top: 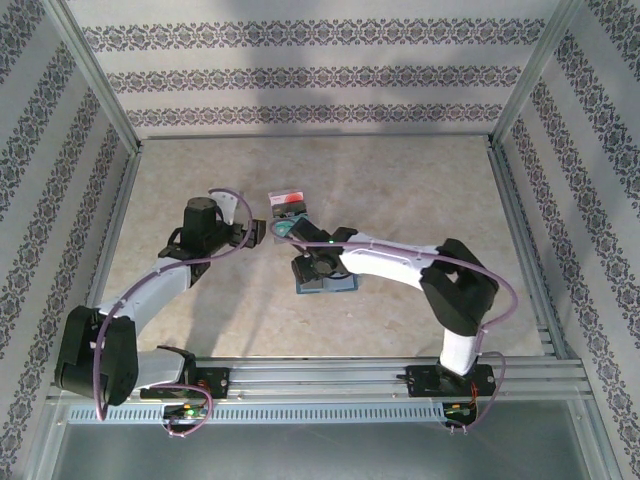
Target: Take the credit cards out of the card holder
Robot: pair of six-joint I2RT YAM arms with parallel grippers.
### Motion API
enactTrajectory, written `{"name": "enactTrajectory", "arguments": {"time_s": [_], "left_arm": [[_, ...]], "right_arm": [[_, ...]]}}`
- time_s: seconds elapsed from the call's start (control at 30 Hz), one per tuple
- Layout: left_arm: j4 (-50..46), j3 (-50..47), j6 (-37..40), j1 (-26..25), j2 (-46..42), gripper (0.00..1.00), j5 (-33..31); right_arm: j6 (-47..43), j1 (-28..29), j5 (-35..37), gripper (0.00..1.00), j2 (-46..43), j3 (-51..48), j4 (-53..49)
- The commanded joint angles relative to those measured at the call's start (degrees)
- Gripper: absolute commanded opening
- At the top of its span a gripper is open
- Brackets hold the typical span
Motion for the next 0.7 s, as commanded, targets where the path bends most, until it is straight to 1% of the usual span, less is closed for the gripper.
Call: {"name": "enactTrajectory", "arguments": {"time_s": [0.0, 0.07, 0.23, 0.67], "left_arm": [[1.25, -1.7, -5.12, -0.55, -2.58, 1.0, -3.88], [1.77, -2.25, -6.03, -0.52, -2.76, 1.0, -3.89], [3.52, -2.47, -7.38, -0.57, -2.08, 1.0, -3.17], [1.9, -1.68, -7.57, -0.61, -1.68, 1.0, -2.98]], "right_arm": [[-0.79, 0.77, 1.89, 0.6, 3.19, 3.08, -4.17], [-0.53, 0.86, 2.03, 0.62, 4.41, 3.55, -4.32], [-0.23, 0.79, 2.16, 0.64, 6.43, 3.85, -4.61], [-0.34, 1.03, 0.41, 0.69, 8.83, 4.28, -4.02]]}}
